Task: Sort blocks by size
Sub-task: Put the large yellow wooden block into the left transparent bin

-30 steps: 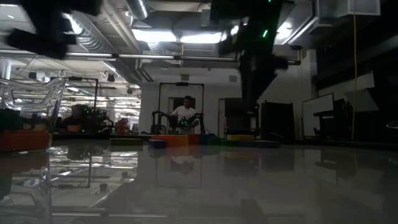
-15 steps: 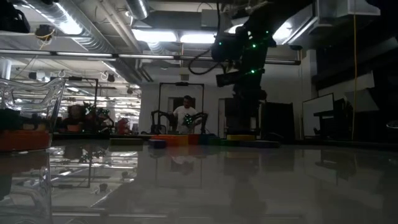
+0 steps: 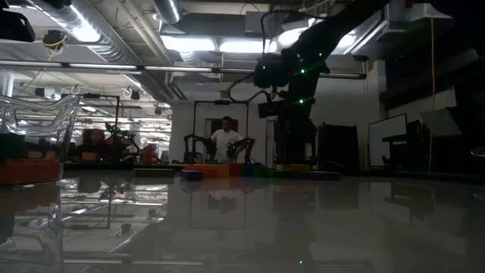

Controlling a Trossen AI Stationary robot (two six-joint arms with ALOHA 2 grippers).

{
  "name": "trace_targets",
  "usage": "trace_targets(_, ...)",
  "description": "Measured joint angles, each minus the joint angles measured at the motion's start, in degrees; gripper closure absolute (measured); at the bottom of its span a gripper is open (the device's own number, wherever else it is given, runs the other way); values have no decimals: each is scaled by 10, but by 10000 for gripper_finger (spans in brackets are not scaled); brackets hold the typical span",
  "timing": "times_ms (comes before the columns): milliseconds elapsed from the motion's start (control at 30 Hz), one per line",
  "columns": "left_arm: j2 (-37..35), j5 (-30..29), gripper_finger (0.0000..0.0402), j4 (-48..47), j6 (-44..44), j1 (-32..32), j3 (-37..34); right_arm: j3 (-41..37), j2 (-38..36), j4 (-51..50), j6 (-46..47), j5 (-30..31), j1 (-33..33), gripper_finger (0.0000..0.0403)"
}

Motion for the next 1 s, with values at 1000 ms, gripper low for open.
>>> trace_targets(1000, 7, -108, 238, 7, 61, -5, 0, 71, 39, -41, 63, -99, -25, 277)
